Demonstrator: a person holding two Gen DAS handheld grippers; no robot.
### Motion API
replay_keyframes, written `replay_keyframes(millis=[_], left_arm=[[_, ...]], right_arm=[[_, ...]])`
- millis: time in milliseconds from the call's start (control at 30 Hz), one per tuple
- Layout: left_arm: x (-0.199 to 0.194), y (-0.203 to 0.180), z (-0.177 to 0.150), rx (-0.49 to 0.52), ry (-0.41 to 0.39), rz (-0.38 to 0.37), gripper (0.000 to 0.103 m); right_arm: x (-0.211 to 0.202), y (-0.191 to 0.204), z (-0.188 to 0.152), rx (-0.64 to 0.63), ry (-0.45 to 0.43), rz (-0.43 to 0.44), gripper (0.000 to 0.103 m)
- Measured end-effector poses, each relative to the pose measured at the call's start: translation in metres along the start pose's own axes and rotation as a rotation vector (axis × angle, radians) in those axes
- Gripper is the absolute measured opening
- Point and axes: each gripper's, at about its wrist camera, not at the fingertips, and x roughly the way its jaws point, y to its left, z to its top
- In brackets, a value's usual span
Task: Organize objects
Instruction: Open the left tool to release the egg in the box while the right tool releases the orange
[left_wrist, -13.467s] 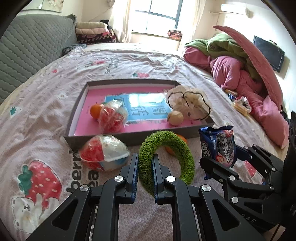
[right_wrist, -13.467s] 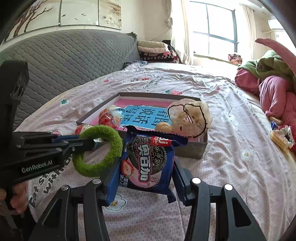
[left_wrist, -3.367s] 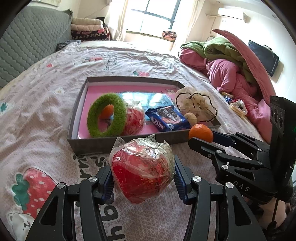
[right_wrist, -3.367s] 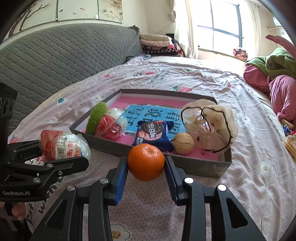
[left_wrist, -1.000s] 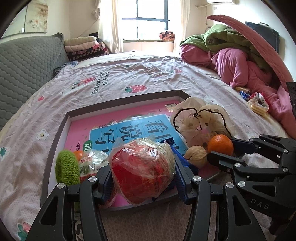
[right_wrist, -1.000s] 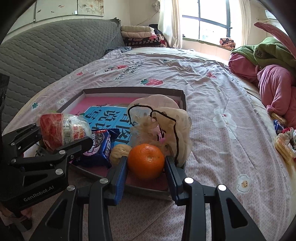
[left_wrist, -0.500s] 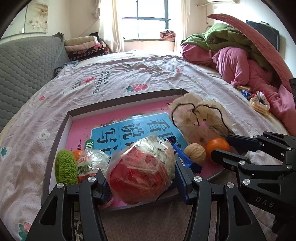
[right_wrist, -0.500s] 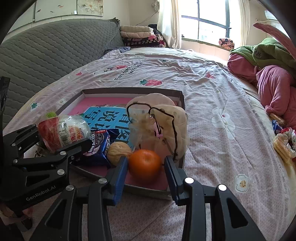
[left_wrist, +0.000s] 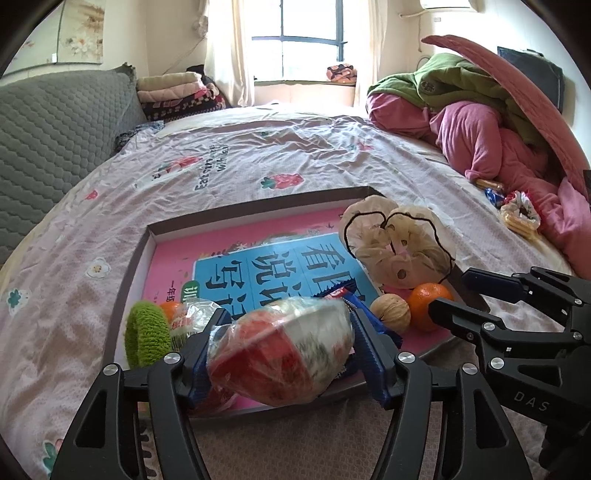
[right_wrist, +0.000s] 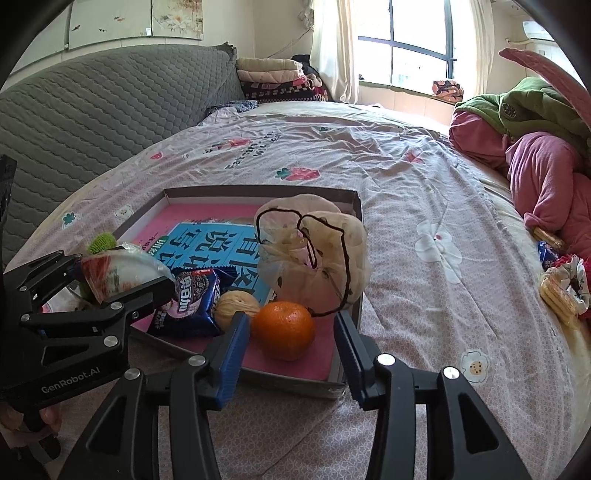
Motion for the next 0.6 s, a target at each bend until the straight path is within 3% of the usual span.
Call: replay_keyframes(millis=[600], left_arm=[[-0.033, 0.004, 0.01, -0.021, -0.05, 0.051, 0.074]], right_arm=[[-0.037, 0.01, 0.006, 0.004, -0.142, 0.026, 0.063]])
